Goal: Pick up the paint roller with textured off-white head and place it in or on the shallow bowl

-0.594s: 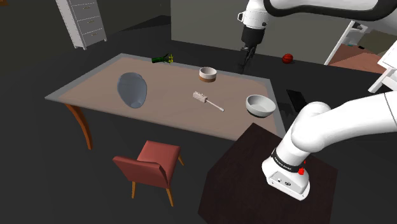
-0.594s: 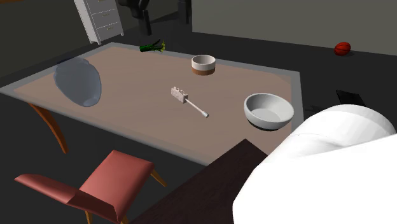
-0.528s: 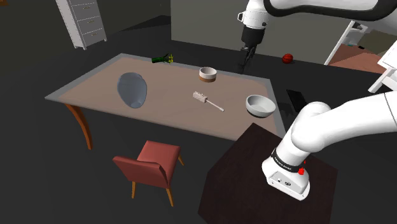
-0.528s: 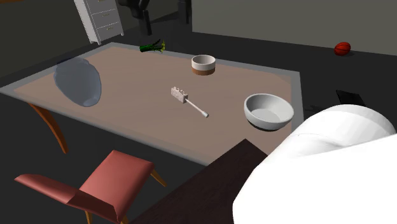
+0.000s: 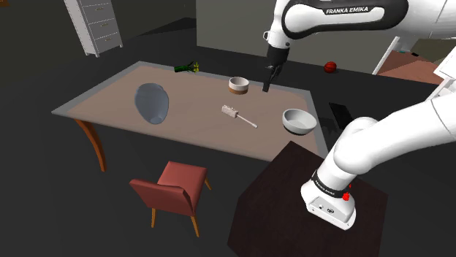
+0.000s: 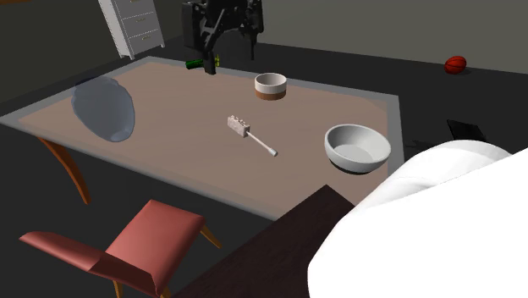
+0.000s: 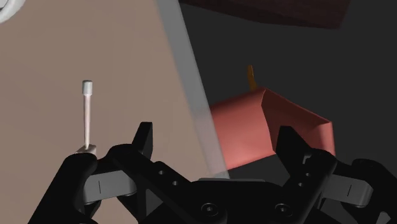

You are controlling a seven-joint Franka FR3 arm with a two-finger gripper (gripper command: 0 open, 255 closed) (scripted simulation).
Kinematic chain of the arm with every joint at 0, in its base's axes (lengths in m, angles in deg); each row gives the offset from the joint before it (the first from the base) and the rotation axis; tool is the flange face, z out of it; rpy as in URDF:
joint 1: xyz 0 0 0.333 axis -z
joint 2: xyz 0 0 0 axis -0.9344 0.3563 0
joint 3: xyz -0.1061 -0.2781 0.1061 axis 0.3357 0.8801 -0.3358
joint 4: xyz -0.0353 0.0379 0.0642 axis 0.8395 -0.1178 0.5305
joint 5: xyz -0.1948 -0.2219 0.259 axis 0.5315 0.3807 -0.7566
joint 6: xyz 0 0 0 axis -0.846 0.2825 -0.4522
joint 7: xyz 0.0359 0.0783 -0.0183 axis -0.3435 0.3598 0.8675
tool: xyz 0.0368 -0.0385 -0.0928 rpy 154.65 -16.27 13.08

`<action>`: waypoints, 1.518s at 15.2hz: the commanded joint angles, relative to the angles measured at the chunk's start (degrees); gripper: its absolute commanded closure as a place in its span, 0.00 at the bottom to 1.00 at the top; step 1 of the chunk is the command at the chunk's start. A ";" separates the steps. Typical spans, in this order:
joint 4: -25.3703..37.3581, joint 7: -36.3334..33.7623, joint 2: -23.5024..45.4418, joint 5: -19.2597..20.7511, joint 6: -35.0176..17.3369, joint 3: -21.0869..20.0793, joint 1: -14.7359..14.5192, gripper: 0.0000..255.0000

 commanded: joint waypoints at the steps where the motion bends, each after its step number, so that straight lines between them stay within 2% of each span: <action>1: -0.53 1.69 3.12 0.36 -3.73 1.63 0.56 0.00; 7: 0.12 6.00 13.63 -0.13 -13.37 5.53 1.44 0.00; 12: 2.84 10.26 23.71 -2.22 -20.30 8.41 1.91 0.00; 18: 8.66 16.36 36.82 -7.09 -26.58 10.64 2.95 0.00; 23: 15.62 21.51 48.11 -12.14 -29.73 10.81 4.98 0.00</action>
